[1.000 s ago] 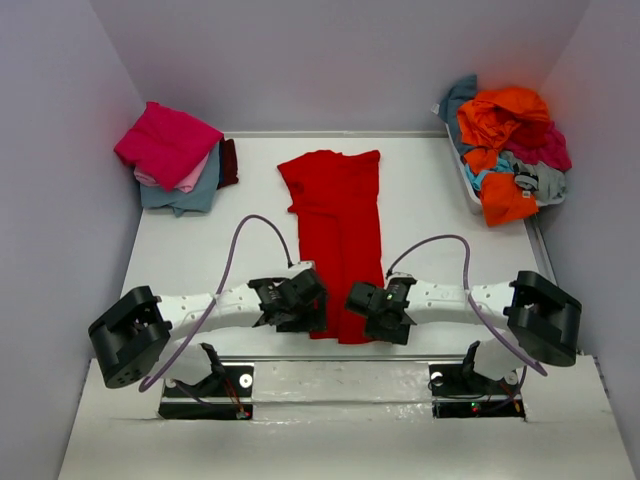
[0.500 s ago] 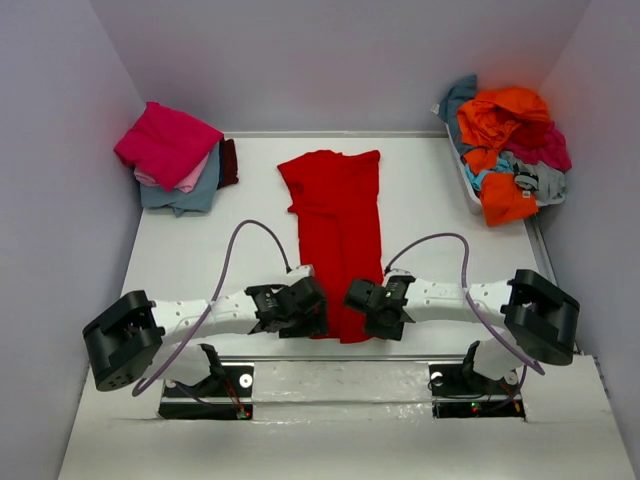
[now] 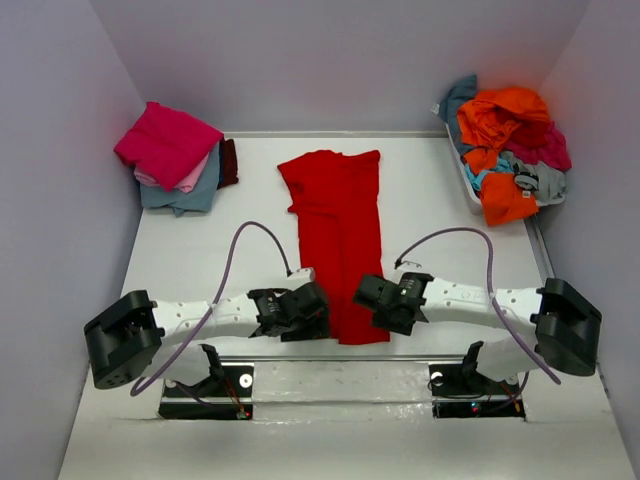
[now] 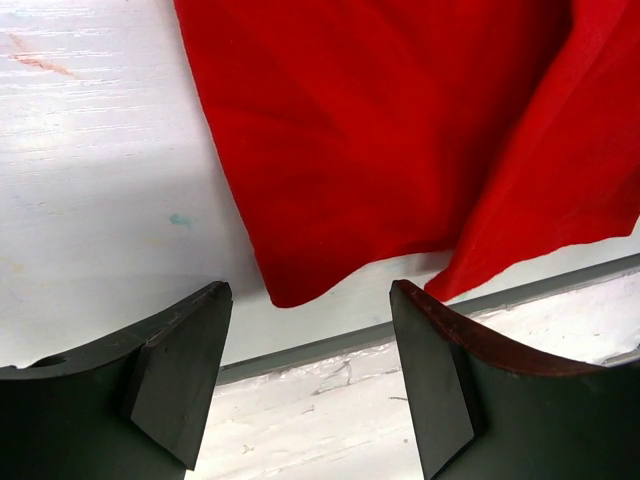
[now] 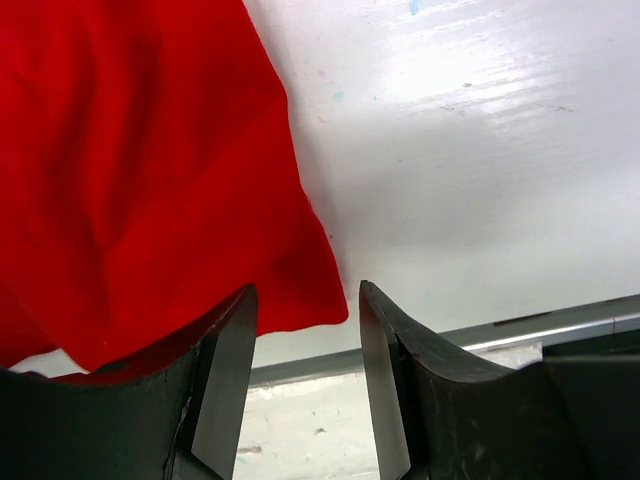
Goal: Fold and stack the t-shirts
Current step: Fold the tshirt
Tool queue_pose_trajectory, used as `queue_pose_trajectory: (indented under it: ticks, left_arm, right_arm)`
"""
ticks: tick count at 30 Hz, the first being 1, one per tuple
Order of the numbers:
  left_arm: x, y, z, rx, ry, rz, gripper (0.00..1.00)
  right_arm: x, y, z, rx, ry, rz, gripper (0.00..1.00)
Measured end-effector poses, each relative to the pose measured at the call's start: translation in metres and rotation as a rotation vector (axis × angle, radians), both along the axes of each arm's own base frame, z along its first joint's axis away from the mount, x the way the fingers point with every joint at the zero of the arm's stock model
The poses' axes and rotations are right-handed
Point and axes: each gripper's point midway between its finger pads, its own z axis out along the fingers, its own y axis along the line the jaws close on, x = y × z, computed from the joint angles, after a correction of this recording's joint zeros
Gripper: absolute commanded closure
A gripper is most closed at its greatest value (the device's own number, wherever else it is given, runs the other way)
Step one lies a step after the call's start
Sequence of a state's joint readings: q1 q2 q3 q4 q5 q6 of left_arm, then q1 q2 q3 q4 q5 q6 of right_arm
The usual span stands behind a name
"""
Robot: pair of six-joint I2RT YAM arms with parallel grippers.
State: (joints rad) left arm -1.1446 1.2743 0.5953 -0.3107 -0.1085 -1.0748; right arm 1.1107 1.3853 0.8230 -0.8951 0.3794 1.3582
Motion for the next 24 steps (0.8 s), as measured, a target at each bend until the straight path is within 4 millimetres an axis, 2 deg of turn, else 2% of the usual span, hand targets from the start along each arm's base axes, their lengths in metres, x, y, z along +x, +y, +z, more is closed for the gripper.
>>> queue_pose_trajectory:
  ticks: [5,8,11,18,24]
  left_arm:
    - [0.000,-0.002,0.000,-0.001,0.000,0.000,0.23]
    - [0.001,-0.003,0.000,-0.002,0.000,0.000,0.23]
    - [0.001,-0.003,0.000,-0.003,0.000,0.000,0.23]
    - [0.001,-0.003,0.000,-0.004,0.001,0.003,0.22]
    - [0.001,-0.004,0.000,-0.006,0.000,0.003,0.23]
  right_arm:
    - [0.003,0.001,0.011,0.013,-0.015,-0.001,0.48]
    - [0.003,0.001,0.010,0.007,-0.013,0.004,0.48]
    - [0.003,0.002,0.005,-0.003,-0.008,0.007,0.47]
    - [-0.001,-0.006,-0.022,-0.055,0.019,0.009,0.46]
    - [0.002,-0.001,-0.026,-0.045,0.011,0.010,0.47]
